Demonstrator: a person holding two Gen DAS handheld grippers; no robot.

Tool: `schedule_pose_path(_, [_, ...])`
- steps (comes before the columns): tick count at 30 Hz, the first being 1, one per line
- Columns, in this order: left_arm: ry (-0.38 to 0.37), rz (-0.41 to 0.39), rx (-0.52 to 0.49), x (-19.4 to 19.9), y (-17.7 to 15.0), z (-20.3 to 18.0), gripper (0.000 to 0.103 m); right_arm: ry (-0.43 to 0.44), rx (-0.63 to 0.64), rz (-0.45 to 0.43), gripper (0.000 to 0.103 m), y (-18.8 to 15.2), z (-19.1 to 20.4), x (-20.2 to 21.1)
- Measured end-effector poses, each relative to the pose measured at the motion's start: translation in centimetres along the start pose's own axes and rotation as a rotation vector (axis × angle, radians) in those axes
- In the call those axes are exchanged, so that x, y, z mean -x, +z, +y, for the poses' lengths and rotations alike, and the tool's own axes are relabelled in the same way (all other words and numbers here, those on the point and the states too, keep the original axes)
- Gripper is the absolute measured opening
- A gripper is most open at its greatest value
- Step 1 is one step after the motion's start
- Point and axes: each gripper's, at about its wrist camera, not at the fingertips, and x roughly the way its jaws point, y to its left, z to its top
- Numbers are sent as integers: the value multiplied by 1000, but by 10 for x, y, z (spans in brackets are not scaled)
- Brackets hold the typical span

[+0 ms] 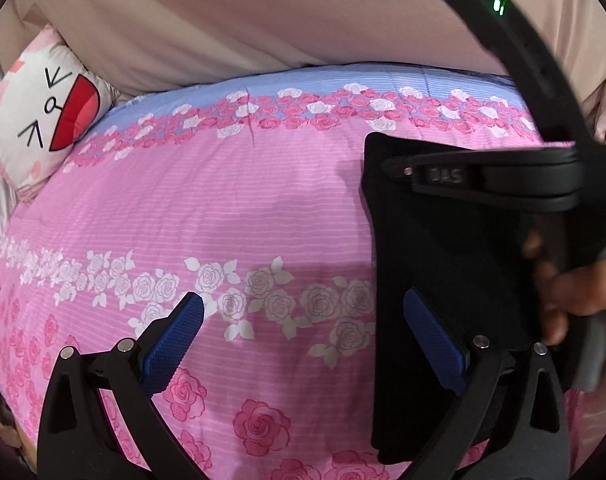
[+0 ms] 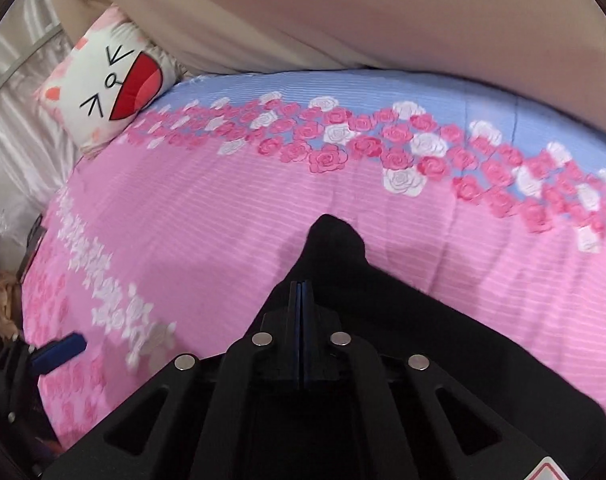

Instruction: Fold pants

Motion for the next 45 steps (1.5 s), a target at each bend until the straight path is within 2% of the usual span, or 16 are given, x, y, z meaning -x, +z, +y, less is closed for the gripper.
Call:
schedule_pose_path(4, [-12,14,4,-6,-1,6,98,40,-17,2,0,2,0,-11])
schedule_pose_path(12, [-9,27,18,-13,-4,10,98,27,-7,20,0,9,13,-29])
schedule_pose_path(15, [-6,46,29,-13,-4,14,98,36,-11,-32,0,7,13,-16])
schedule_pose_path(16, [-33,54,43,-11,-3,19,98,49,-9,-72,7,4,15,-2])
schedule_pose_path(18, [-71,57,71,-4,-4,31,98,76,-12,-122,7,-8,21,27])
schedule_pose_path(19, [-72,52,91,0,-5,41,98,71,-10,-135,7,-18,24,41])
schedule_pose_path(21, [-59,28,122,8,-8,59,98,9,-34,-146,7,-46,23,64])
schedule_pose_path(24, [-32,26,174,9,-13,82,98,35,-117,-127,7,-76,16,65])
schedule_pose_path(27, [-24,26,208,8,-13,94,98,-32,-66,-156,9,-86,31,51])
schedule_pose_path(30, [-1,15,191,10,-12,91,98,-97,-8,-210,10,-89,51,41])
schedule_pose_path(34, [37,13,139,13,-13,76,98,-141,42,-205,9,-87,58,44])
schedule_pose_path(36, [61,13,116,13,-13,70,98,-119,15,-195,8,-85,55,58])
schedule_pose_path(38, [88,13,92,15,-14,64,98,-13,-46,-188,8,-87,53,76])
schedule_pose_path(39, [97,10,83,16,-15,62,98,-5,-46,-168,8,-90,55,78])
schedule_pose_path(42, [114,4,70,18,-17,59,98,-34,-13,-108,8,-101,67,66])
schedule_pose_path(45, [122,12,68,17,-18,58,98,-69,2,-126,9,-105,75,55])
